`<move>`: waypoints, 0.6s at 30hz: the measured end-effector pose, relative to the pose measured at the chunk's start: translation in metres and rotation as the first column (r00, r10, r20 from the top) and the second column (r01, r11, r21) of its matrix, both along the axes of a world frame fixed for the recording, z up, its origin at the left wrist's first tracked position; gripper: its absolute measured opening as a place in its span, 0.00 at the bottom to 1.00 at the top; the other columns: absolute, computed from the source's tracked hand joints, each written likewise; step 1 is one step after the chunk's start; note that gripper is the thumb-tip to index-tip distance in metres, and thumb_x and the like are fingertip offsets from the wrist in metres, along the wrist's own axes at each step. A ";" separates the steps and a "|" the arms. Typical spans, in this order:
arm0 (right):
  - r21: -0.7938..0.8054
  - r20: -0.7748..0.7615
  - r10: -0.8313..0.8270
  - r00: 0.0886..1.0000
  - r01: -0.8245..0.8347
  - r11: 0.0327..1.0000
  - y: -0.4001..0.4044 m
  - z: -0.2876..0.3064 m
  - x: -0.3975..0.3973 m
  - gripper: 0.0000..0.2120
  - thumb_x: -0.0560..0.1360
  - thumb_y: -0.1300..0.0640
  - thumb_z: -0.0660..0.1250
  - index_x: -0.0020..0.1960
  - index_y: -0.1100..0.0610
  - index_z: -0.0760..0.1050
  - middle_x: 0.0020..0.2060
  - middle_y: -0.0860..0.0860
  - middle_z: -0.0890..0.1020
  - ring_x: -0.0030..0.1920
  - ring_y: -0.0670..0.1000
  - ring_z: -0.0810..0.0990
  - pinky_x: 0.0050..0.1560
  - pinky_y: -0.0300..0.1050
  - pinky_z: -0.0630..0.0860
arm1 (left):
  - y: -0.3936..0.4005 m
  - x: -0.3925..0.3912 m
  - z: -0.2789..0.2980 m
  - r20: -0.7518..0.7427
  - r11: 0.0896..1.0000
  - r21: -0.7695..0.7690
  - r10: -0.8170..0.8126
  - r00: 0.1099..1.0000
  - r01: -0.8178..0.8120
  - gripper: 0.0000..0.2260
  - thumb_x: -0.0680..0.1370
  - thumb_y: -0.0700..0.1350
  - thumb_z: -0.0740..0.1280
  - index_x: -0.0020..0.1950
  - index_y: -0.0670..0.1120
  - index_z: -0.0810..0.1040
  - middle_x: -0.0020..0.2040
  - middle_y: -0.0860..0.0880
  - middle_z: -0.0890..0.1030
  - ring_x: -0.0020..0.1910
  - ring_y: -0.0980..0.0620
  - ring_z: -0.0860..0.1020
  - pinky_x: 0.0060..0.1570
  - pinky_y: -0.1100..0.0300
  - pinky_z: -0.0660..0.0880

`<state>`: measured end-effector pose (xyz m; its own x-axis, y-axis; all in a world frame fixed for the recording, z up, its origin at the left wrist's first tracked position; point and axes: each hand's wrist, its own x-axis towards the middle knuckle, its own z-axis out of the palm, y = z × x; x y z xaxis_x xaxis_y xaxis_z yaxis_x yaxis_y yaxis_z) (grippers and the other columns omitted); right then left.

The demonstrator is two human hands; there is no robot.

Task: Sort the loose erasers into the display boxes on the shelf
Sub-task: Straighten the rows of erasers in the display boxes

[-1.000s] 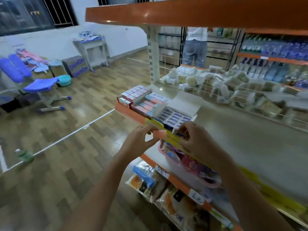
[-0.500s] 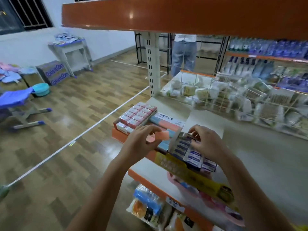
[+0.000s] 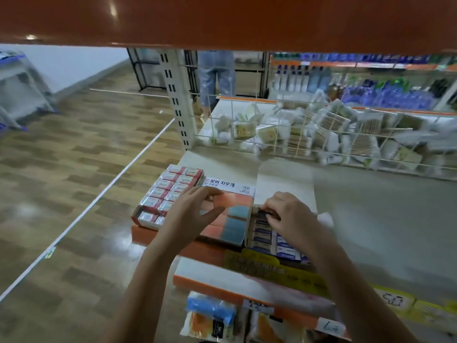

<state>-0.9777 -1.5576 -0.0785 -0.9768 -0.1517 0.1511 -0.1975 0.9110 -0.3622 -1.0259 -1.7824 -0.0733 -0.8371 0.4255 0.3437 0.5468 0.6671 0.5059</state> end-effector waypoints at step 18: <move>0.047 0.024 -0.224 0.974 0.223 0.974 -0.023 0.008 0.002 0.10 0.78 0.56 0.60 0.58 0.52 0.76 0.53 0.47 0.76 0.56 0.46 0.69 0.53 0.34 0.64 | -0.014 -0.042 -0.015 0.013 0.949 -0.286 -0.130 0.991 0.129 0.14 0.73 0.49 0.70 0.58 0.51 0.80 0.56 0.50 0.78 0.58 0.47 0.71 0.56 0.50 0.68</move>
